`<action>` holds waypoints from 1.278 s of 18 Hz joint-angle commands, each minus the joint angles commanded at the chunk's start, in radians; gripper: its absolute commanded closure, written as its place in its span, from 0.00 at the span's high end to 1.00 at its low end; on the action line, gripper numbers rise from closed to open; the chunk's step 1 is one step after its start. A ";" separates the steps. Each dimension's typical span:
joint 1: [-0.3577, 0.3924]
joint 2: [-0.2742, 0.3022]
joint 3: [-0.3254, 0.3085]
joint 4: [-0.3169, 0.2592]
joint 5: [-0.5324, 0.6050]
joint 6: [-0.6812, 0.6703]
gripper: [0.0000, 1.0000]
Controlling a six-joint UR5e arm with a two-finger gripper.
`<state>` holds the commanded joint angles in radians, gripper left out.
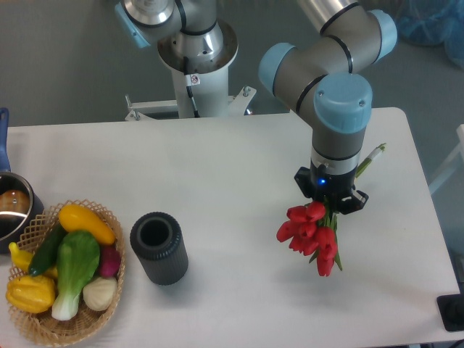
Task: Insert the flowers into the vase
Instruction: 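Carry the red tulip bunch in the gripper toward the dark grey vase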
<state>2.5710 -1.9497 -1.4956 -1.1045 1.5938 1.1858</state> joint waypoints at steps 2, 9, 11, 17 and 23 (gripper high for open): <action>-0.026 0.000 0.003 0.000 -0.011 -0.005 0.00; -0.048 0.064 -0.009 0.018 -0.175 -0.142 0.00; -0.061 0.081 -0.009 0.049 -0.233 -0.207 0.00; -0.055 0.149 -0.028 0.170 -0.467 -0.299 0.00; -0.052 0.144 -0.041 0.298 -0.658 -0.330 0.00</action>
<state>2.5188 -1.8055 -1.5371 -0.8069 0.9362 0.8561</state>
